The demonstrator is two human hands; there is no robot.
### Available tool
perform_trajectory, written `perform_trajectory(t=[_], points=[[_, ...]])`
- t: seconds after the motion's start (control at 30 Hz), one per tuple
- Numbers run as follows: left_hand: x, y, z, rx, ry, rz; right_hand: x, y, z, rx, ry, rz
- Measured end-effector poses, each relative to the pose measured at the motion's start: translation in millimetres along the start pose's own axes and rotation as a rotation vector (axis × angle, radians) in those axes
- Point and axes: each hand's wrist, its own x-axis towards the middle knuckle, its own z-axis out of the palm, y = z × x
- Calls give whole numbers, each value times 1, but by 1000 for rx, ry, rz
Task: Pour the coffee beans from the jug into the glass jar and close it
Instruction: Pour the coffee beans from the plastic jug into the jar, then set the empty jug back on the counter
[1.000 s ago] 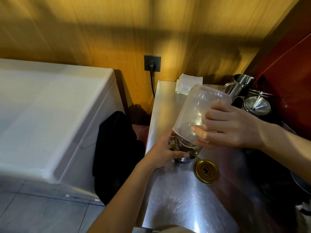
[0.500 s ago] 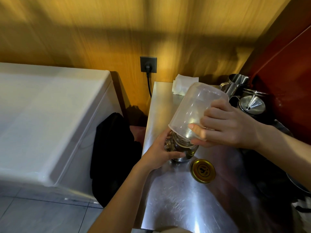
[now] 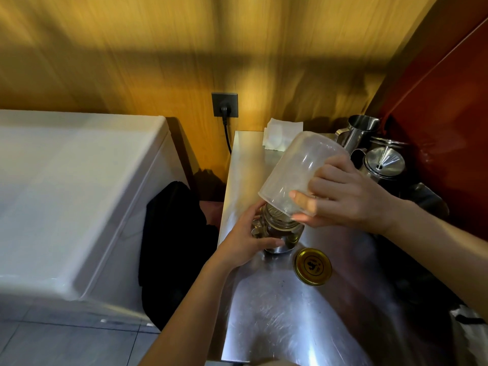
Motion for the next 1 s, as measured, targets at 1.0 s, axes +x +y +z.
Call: perform_trajectory(t=[1.0], points=[[-4,1,4,10,9,30,-119,-73,57,318,639,1958]])
